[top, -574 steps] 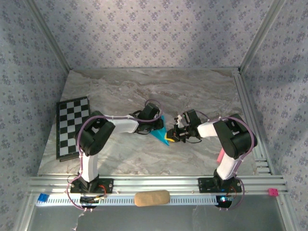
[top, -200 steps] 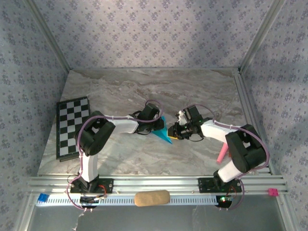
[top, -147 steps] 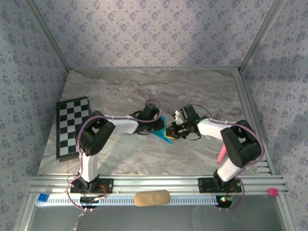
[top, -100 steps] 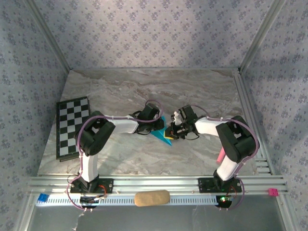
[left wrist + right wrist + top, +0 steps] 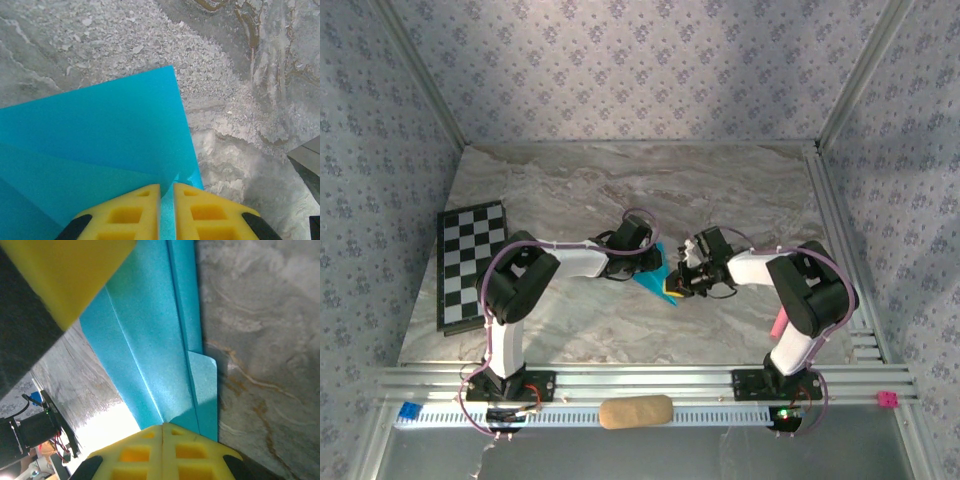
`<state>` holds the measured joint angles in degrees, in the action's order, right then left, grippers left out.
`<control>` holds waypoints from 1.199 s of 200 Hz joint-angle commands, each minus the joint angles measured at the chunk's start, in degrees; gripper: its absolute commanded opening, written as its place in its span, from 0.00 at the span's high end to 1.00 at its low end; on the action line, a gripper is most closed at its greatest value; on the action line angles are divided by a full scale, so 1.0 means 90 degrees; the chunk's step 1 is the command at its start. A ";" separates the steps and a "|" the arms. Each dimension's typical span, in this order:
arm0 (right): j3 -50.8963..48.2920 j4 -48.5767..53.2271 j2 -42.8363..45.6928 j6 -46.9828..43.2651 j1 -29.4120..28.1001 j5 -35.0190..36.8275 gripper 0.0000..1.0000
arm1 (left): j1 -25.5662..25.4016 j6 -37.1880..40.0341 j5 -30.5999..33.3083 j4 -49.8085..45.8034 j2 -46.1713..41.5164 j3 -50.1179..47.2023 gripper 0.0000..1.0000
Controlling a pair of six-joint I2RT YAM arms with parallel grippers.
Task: Fold a paper plane with a square sheet of paper (pick it up from the middle)
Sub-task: Fourth fold the wing at the center of the table.
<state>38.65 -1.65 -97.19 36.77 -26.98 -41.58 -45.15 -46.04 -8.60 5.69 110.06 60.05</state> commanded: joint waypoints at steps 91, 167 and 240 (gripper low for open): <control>-0.0945 0.0351 0.0656 -0.0026 0.0047 -0.0028 0.98 | 0.0021 -0.0090 0.0111 -0.0120 0.0143 -0.0086 0.86; -0.0838 0.0520 0.0545 -0.0033 0.0145 0.0112 1.00 | -0.0039 0.0276 -0.0212 0.0081 -0.0562 0.0089 0.75; -0.0775 0.0498 0.0462 0.0016 0.0261 0.0053 1.00 | -0.0551 -0.0067 -0.0270 -0.0029 -0.0788 -0.0082 0.81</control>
<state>31.77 -1.28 -91.55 36.99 -25.19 -43.11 -47.83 -45.23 -9.89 6.02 103.28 59.83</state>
